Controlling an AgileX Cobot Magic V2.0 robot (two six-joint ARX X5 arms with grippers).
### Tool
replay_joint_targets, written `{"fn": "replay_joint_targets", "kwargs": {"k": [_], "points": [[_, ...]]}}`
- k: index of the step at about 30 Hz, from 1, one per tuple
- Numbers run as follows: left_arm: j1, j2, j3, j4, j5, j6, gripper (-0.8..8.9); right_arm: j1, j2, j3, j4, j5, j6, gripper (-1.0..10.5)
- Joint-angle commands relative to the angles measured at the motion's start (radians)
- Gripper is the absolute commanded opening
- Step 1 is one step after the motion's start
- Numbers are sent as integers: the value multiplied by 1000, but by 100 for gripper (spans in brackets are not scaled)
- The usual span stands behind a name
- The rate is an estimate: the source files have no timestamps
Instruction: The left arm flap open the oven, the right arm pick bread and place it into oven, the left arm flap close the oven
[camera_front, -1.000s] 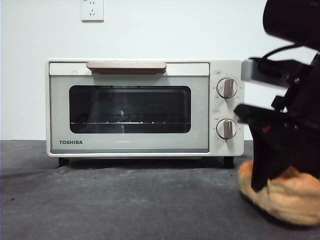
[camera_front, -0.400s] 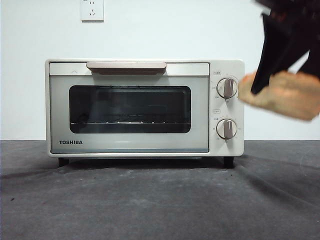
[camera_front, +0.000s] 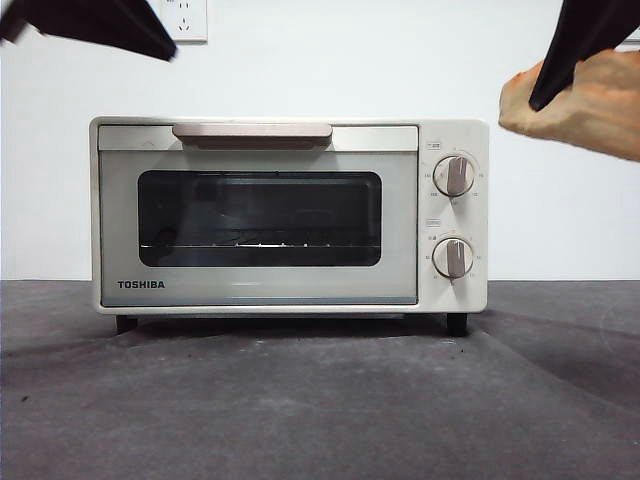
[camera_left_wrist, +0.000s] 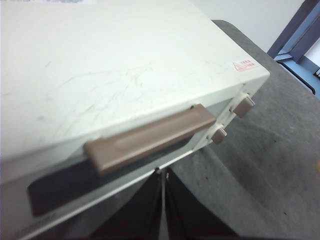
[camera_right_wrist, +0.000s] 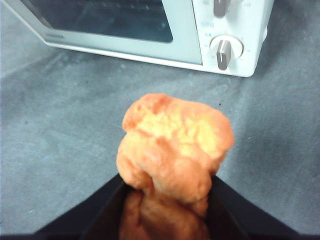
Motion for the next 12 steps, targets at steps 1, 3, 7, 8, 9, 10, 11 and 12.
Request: {"fn": "replay_joint_targets", "kwargs": {"k": [1,3,7,8,9,10,11,12], "points": [[-21,52,20,61,-40,1,16,8,-11,19,-2,1,-12,193],[-29,82,21,95,-58,2,16,8,-21,19,-12,2,-12,193],[-41,134,21,169,-81,2,16,8,-29,19,-22,2,-12,193],[-43,146,22,183,-89,3,16,8,-29,19,-23,2,-12,193],[-46,161,26,189,-99,3,16,8,-29,19,-24,2,-13,193],[-47,172,30,190,-101,6,16,8,-29,19,-26,2,-12,193],[-47,187,35,191,-101,11,16,8,-29,19,-27,2,-13,193],[-47,201,40,193,-101,18,16,8,-29,19,-29,2,-13,193]]}}
